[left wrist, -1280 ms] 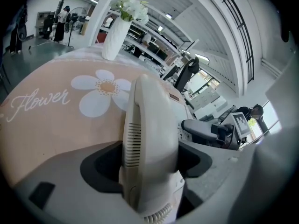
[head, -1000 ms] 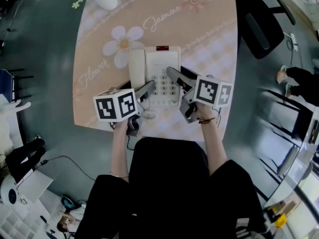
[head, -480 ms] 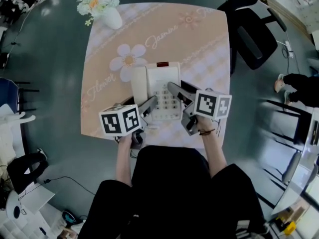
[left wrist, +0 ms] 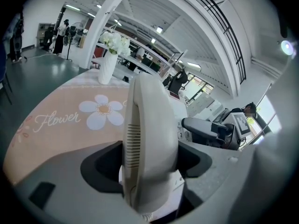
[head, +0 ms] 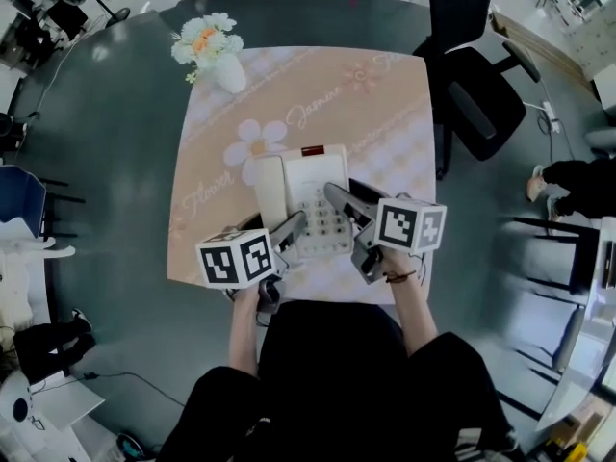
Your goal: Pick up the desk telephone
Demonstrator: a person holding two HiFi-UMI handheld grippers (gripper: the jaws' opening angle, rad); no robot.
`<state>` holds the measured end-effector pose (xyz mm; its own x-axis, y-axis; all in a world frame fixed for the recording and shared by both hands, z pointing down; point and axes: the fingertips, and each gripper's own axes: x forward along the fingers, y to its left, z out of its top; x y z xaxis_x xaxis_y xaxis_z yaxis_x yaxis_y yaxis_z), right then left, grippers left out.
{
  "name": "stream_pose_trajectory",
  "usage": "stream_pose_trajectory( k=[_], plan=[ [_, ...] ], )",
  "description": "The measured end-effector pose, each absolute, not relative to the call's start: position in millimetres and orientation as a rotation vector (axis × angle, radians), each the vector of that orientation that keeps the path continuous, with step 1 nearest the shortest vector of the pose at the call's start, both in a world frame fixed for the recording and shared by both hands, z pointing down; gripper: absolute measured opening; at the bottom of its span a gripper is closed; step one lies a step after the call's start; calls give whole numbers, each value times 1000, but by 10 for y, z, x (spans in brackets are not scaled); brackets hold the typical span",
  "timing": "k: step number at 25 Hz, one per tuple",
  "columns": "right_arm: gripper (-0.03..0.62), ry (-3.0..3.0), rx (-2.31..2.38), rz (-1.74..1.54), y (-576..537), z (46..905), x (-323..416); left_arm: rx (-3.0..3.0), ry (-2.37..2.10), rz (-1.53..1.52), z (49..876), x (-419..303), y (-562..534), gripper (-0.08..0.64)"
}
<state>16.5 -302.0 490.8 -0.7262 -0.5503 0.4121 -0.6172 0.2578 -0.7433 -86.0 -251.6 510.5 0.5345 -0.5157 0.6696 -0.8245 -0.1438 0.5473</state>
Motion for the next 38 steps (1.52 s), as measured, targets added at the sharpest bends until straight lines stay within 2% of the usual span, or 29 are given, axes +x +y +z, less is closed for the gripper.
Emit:
stream_pose_trajectory(
  k=[17, 38],
  plan=[
    [210, -2605, 1117, 1395, -2928, 4091, 140, 1904, -1192, 336, 4376, -912, -2394, 325],
    [209, -2783, 1095, 1343, -2922, 3504, 97, 1985, -1244, 326, 3844, -924, -2420, 324]
  ],
)
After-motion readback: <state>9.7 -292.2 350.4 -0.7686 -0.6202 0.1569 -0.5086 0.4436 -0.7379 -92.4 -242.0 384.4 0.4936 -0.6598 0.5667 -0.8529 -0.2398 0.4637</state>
